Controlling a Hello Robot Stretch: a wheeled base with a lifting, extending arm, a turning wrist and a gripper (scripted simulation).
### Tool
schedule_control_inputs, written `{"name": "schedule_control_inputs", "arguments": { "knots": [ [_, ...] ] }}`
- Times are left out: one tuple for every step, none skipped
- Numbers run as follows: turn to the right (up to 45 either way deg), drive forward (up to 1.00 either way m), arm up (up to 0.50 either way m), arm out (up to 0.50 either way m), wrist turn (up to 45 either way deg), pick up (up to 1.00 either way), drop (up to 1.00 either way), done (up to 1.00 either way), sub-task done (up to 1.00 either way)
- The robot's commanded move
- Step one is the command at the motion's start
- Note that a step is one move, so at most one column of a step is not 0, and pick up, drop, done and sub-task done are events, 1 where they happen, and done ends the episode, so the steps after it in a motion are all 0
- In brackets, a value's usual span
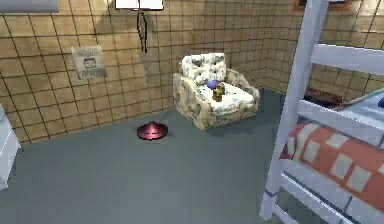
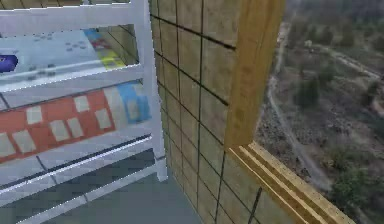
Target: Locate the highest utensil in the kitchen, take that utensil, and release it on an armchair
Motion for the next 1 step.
{"name": "schedule_control_inputs", "arguments": {
  "knots": [
    [-45.0,0.00,0.00,0.00,0.0,0.00,0.00,0.00,0.00]
  ]
}}
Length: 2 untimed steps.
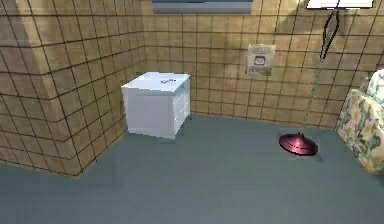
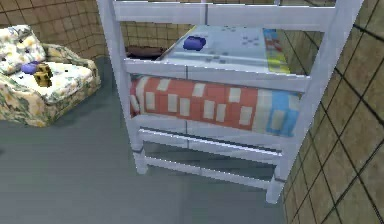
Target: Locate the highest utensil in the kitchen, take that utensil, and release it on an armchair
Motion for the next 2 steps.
{"name": "schedule_control_inputs", "arguments": {
  "knots": [
    [-30.0,0.00,0.00,0.00,0.0,0.00,0.00,0.00,0.00],
    [0.0,1.00,0.00,0.00,0.0,0.00,0.00,0.00,0.00]
  ]
}}
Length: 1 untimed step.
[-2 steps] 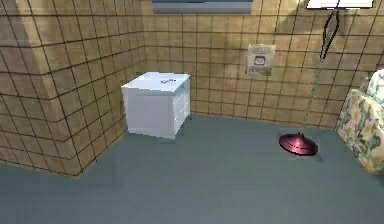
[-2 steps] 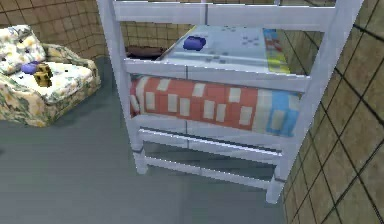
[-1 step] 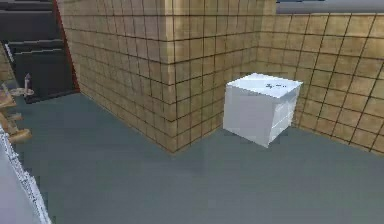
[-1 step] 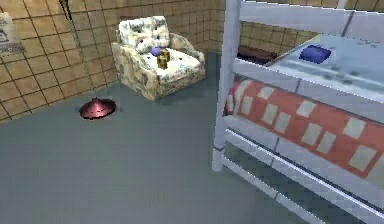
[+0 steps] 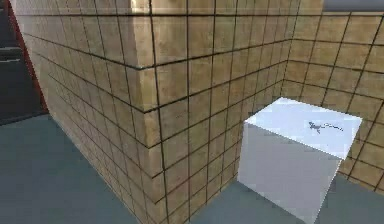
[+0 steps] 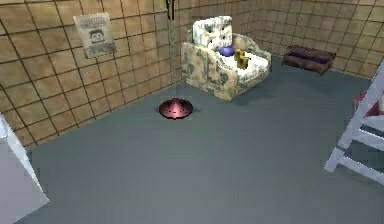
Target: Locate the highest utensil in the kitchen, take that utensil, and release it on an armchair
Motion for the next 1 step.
{"name": "schedule_control_inputs", "arguments": {
  "knots": [
    [-42.0,0.00,0.00,0.00,0.0,0.00,0.00,0.00,0.00]
  ]
}}
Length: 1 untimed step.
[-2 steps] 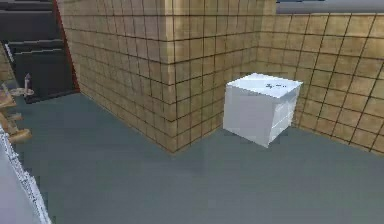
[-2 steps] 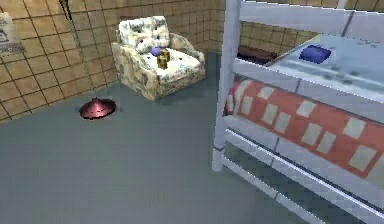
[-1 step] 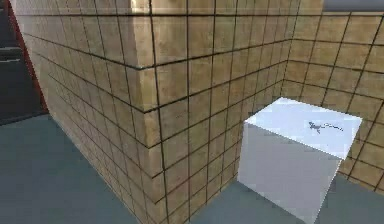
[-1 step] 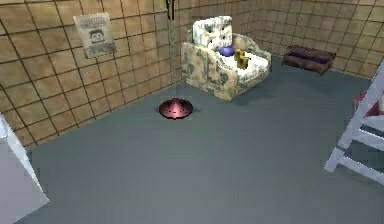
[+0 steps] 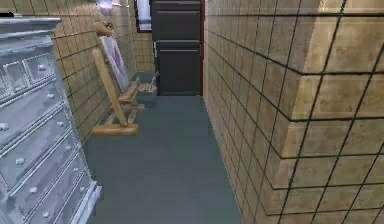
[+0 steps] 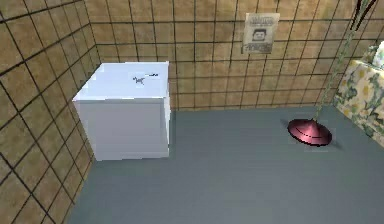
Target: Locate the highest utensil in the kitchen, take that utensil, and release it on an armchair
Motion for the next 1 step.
{"name": "schedule_control_inputs", "arguments": {
  "knots": [
    [0.0,0.60,0.00,0.00,0.0,0.00,0.00,0.00,0.00]
  ]
}}
